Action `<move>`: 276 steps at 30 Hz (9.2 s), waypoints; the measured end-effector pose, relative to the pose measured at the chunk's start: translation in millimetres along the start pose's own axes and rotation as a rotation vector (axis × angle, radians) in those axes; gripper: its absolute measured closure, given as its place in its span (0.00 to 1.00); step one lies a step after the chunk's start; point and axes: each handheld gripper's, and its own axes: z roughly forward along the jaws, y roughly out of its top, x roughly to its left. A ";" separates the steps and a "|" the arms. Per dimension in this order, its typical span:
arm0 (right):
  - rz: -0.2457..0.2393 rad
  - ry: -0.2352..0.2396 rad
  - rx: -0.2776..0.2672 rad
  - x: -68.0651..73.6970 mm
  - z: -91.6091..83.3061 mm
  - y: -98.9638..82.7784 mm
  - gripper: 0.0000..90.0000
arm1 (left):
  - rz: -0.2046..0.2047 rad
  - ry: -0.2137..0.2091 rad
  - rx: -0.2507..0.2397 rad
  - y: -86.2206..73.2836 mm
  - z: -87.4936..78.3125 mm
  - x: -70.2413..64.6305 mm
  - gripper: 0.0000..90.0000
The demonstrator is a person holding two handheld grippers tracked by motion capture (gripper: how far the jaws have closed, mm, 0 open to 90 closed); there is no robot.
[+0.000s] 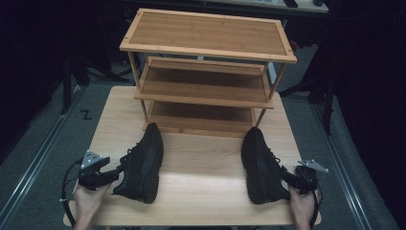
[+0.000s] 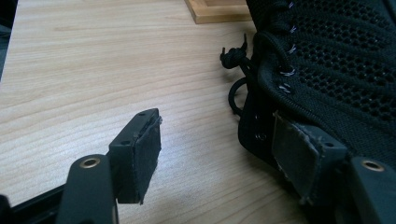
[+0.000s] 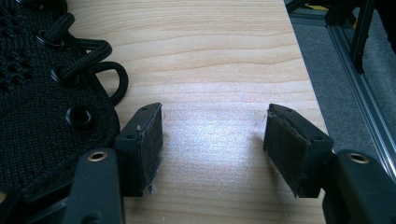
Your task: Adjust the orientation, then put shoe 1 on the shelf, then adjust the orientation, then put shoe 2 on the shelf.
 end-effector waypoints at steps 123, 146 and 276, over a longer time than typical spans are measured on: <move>-0.008 0.014 0.001 0.2 -0.2 -0.2 0.40 | 0.227 -0.179 0.070 57.2 45.6 -134.6 0.70; -0.007 0.014 0.001 0.7 -0.3 -0.4 0.40 | 0.135 -0.141 0.098 59.6 49.8 -144.7 0.97; -0.019 0.028 0.001 2.0 -0.9 -0.9 0.39 | -0.044 0.096 -0.157 187.5 198.0 -164.4 0.97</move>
